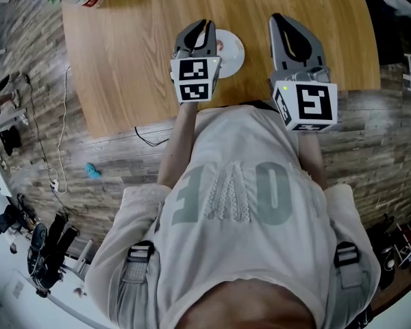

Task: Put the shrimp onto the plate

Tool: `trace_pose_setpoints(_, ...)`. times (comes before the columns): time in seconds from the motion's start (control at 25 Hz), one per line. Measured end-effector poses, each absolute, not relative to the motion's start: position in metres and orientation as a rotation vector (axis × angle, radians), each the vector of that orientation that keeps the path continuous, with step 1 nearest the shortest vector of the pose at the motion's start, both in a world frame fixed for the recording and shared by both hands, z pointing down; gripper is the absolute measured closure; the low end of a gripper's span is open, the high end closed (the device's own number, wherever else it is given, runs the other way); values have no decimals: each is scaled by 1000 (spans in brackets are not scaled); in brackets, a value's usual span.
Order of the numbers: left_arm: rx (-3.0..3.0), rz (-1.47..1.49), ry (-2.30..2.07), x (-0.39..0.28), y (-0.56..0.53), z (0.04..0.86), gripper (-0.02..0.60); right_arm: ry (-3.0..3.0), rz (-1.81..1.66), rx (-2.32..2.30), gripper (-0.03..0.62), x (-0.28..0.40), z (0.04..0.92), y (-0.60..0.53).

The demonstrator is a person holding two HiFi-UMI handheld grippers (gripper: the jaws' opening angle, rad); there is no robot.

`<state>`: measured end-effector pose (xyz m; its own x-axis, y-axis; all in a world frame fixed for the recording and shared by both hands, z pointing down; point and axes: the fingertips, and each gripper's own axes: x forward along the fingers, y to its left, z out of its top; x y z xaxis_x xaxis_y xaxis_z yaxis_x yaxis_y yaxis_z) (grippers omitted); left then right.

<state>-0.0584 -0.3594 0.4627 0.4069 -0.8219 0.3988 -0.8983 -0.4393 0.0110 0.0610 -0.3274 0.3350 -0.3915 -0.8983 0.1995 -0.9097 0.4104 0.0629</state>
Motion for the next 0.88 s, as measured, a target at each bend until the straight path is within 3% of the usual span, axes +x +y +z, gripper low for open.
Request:
trace_pose_setpoints(0.12,2568,299,-1674,-63,-361,409,571,-2486,57,1591,572,54,330,-332)
trace_pose_setpoints(0.48,2724,-176,-1892,-77,-349,266,571,-2546,-2,1590,574,40,313,-337)
trace_pose_setpoints(0.88,2759,-360,-1923,-84,-337,229,571,-2552,-74,1595,574,38,307,-333)
